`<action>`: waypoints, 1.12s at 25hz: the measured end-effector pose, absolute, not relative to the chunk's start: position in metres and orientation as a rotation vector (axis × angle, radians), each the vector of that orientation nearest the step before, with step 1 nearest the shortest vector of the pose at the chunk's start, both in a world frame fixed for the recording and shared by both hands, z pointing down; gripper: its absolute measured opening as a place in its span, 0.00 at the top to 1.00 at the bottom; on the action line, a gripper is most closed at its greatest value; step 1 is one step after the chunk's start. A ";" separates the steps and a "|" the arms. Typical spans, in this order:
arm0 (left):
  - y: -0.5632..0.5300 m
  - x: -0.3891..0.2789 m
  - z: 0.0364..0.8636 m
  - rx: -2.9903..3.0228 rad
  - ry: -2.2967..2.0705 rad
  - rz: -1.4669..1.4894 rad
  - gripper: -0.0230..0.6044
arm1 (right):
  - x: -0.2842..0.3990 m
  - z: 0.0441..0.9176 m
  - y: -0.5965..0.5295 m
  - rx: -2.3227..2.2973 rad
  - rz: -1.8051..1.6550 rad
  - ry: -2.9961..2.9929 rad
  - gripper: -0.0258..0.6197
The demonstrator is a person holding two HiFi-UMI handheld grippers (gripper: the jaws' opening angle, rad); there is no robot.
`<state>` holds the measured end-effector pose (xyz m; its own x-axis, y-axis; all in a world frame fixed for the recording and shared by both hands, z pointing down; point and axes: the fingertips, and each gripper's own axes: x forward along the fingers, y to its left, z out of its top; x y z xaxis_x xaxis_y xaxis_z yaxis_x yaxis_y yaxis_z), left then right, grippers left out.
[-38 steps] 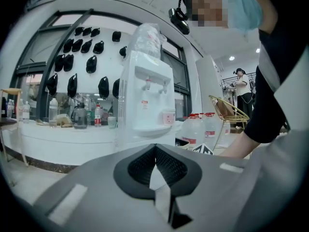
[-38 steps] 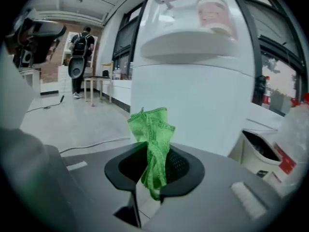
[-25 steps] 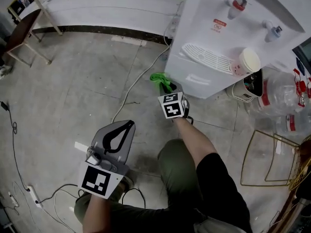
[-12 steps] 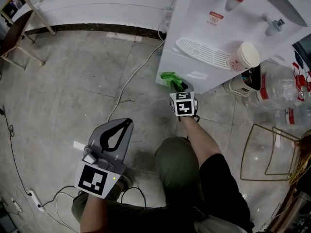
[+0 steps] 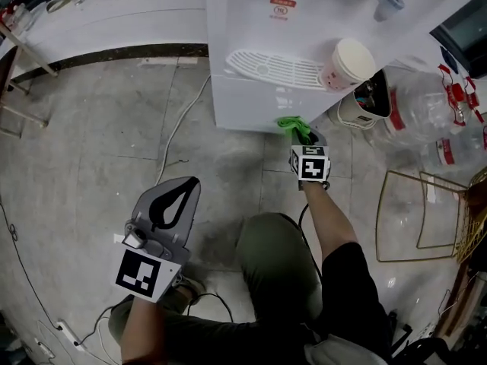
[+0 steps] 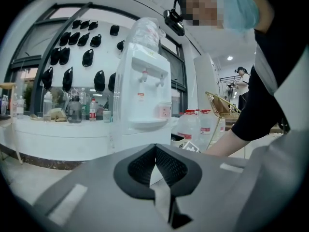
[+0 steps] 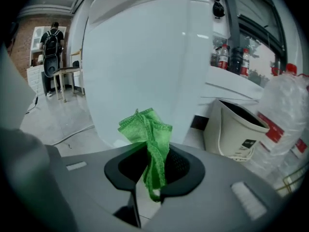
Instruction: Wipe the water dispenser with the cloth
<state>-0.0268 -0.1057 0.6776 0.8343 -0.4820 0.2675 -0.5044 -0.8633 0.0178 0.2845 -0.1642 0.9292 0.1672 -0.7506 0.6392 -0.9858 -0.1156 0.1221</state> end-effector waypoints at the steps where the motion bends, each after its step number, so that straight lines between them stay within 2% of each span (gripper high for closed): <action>1: -0.106 -0.024 0.679 2.927 -0.775 0.398 0.96 | 0.295 0.930 -0.160 1.946 0.596 -1.615 0.82; 7: -0.103 -0.012 0.688 2.936 -0.733 0.432 0.96 | 0.346 0.929 -0.137 2.109 0.669 -1.456 0.82; 11: -0.103 -0.013 0.688 2.943 -0.748 0.450 0.96 | 0.338 0.940 -0.121 2.078 0.705 -1.435 0.82; 22: -0.098 -0.058 0.682 2.906 -0.884 0.469 0.96 | 0.128 0.991 -0.187 1.569 0.677 -1.839 0.82; 28: -0.079 -0.094 0.692 2.828 -0.940 0.530 0.96 | 0.075 0.999 -0.243 1.534 0.679 -1.862 0.82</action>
<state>-0.0935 -0.0790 0.6923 0.7466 -0.5585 0.3614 -0.5985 -0.8011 -0.0017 0.0747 -0.2432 0.9988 -0.1289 -0.6602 0.7399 -0.9815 0.1917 0.0000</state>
